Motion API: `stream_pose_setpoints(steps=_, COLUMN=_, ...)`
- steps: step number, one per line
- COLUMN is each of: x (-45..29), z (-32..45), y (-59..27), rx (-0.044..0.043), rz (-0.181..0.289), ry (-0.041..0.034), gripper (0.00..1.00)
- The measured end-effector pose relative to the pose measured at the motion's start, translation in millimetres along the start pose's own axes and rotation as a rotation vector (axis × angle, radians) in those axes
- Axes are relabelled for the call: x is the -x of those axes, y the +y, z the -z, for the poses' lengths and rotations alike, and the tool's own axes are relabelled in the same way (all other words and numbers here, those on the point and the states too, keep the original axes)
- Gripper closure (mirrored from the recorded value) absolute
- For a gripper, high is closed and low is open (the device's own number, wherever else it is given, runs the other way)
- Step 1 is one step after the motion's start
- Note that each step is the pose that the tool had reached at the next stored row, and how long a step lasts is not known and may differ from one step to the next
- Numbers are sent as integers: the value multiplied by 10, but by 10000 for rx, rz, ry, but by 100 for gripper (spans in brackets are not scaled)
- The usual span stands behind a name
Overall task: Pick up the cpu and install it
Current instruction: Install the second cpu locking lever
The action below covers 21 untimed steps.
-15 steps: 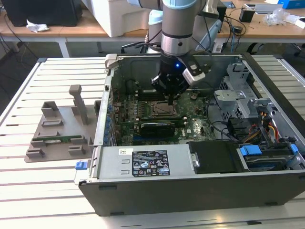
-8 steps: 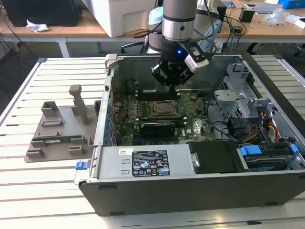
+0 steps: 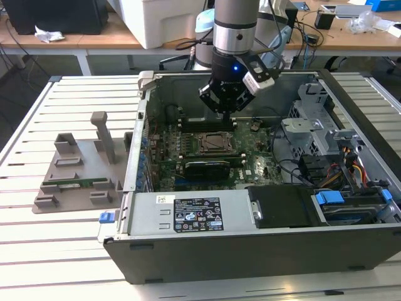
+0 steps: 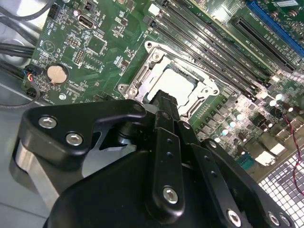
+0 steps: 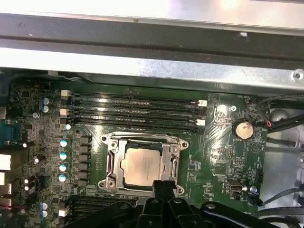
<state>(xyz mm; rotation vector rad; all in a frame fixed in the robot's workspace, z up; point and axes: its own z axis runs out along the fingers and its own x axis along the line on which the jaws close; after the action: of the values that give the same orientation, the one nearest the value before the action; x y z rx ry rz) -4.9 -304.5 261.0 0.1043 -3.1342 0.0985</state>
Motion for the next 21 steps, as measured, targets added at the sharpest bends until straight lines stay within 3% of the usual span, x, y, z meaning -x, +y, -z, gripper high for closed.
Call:
stream_pose_setpoints(steps=4, x=-1, z=-1, y=-24, rx=-1, rz=1, ry=1, gripper=89)
stream_pose_setpoints(steps=7, x=-13, z=-19, y=-196, rx=15, rz=0, ry=-1, gripper=89)
stream_pose_setpoints(steps=8, x=-18, z=-29, y=-255, rx=80, rz=0, ry=-5, gripper=89)
stream_pose_setpoints(steps=11, x=-26, z=-55, y=-365, rx=299, rz=1, ry=-20, gripper=89)
stream_pose_setpoints(steps=12, x=-30, z=-63, y=-407, rx=499, rz=1, ry=-33, gripper=89)
stream_pose_setpoints(steps=13, x=-34, z=-67, y=-445, rx=824, rz=2, ry=-55, gripper=89)
stream_pose_setpoints(steps=14, x=-41, z=-74, y=-498, rx=1249, rz=3, ry=-83, gripper=89)
stream_pose_setpoints(steps=15, x=-62, z=-97, y=-583, rx=1347, rz=3, ry=-90, gripper=89)
stream_pose_setpoints(steps=17, x=-156, z=-140, y=-688, rx=1355, rz=3, ry=-90, gripper=89)
stream_pose_setpoints(steps=19, x=-232, z=-165, y=-705, rx=1361, rz=3, ry=-91, gripper=89)
stream_pose_setpoints(steps=21, x=-378, z=-203, y=-694, rx=1398, rz=3, ry=-93, gripper=89)
